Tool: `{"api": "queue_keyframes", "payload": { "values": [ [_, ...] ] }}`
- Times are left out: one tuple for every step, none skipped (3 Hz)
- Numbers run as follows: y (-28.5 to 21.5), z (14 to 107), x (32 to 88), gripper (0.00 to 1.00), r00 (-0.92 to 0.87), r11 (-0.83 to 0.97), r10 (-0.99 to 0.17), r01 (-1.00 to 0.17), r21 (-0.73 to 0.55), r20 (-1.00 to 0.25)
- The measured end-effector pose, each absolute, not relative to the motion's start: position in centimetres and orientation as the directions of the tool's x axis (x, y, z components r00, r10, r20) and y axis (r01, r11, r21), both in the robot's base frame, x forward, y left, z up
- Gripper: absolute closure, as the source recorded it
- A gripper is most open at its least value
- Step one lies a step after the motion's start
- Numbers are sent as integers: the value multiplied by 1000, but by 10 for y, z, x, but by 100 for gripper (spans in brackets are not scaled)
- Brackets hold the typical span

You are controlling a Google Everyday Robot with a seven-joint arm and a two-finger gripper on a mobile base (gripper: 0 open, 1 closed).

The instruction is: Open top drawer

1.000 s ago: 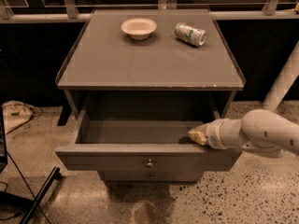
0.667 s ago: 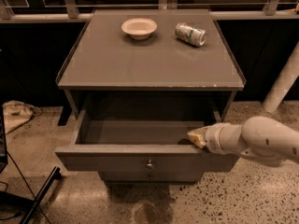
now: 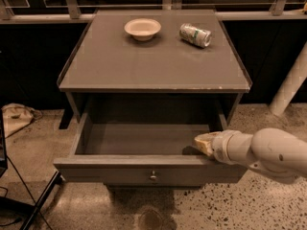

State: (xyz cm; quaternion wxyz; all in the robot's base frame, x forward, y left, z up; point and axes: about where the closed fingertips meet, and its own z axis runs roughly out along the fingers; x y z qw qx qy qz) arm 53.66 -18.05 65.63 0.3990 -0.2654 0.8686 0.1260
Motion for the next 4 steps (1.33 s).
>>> {"api": "queue_keyframes", "payload": {
  "values": [
    [-178,671,536,94,-507,849,-340,-527,-27,-792],
    [-178,671,536,76,-507,849,-340,-528,-26,-792],
    [-178,671,536,53,-507,849,-340,-528,-26,-792],
    [-178,671,536,30,-507,849,-340,-528,-26,-792]
  ]
}}
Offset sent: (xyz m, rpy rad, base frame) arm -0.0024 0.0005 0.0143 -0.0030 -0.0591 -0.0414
